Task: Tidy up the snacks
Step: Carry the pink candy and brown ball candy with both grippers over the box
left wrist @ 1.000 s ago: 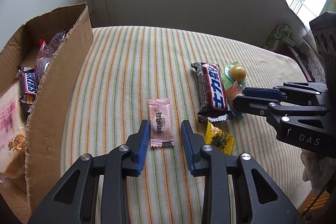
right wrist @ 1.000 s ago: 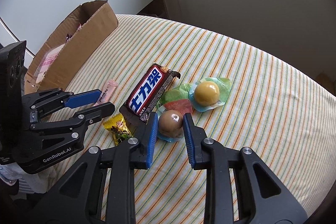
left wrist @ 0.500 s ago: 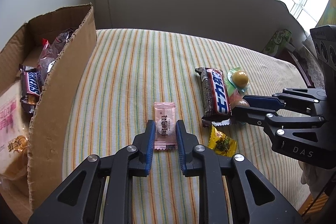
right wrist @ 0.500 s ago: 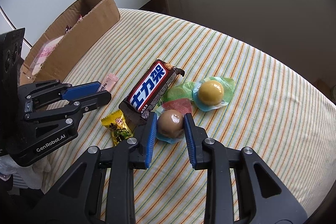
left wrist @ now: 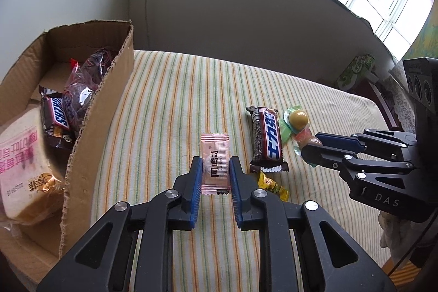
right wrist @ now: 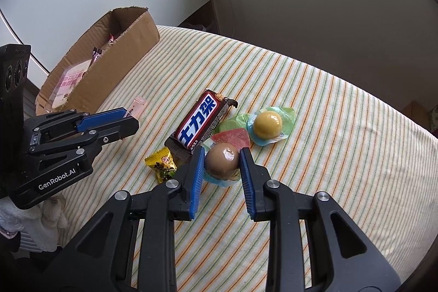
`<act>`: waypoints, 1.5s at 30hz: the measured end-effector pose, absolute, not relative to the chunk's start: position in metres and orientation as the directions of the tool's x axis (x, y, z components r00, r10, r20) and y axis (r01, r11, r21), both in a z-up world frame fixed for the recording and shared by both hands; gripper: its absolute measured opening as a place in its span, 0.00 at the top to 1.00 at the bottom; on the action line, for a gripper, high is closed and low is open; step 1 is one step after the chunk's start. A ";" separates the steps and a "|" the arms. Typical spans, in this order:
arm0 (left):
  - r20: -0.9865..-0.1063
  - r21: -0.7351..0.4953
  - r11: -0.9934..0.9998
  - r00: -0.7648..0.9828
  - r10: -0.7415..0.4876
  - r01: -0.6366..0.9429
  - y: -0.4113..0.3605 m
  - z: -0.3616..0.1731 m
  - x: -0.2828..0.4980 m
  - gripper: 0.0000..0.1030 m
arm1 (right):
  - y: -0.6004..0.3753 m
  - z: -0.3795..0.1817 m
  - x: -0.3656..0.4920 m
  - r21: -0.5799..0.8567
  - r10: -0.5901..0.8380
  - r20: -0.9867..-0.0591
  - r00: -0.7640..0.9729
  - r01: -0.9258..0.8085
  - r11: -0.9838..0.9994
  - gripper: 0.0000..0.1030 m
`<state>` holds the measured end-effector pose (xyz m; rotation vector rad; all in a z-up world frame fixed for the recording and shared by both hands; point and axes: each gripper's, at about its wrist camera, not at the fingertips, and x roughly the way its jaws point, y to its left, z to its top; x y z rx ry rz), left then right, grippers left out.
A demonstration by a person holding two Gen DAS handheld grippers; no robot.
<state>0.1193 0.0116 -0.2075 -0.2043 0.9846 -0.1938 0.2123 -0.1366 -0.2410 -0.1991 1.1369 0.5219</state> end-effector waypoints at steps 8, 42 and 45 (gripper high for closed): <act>-0.774 -0.270 0.961 0.579 -0.256 0.064 0.026 -0.181 0.108 0.82 | -0.129 -0.214 0.206 0.101 0.309 -0.885 0.349 -0.504 0.858 0.74; -0.719 -0.249 0.964 0.685 -0.117 -0.096 0.139 -0.136 0.092 0.82 | 0.010 -0.164 0.224 0.100 0.417 -0.852 0.317 -0.683 0.724 0.74; -0.721 -0.249 0.962 0.685 -0.106 -0.114 0.149 -0.136 0.095 0.82 | 0.024 -0.165 0.228 0.108 0.425 -0.852 0.305 -0.693 0.713 0.74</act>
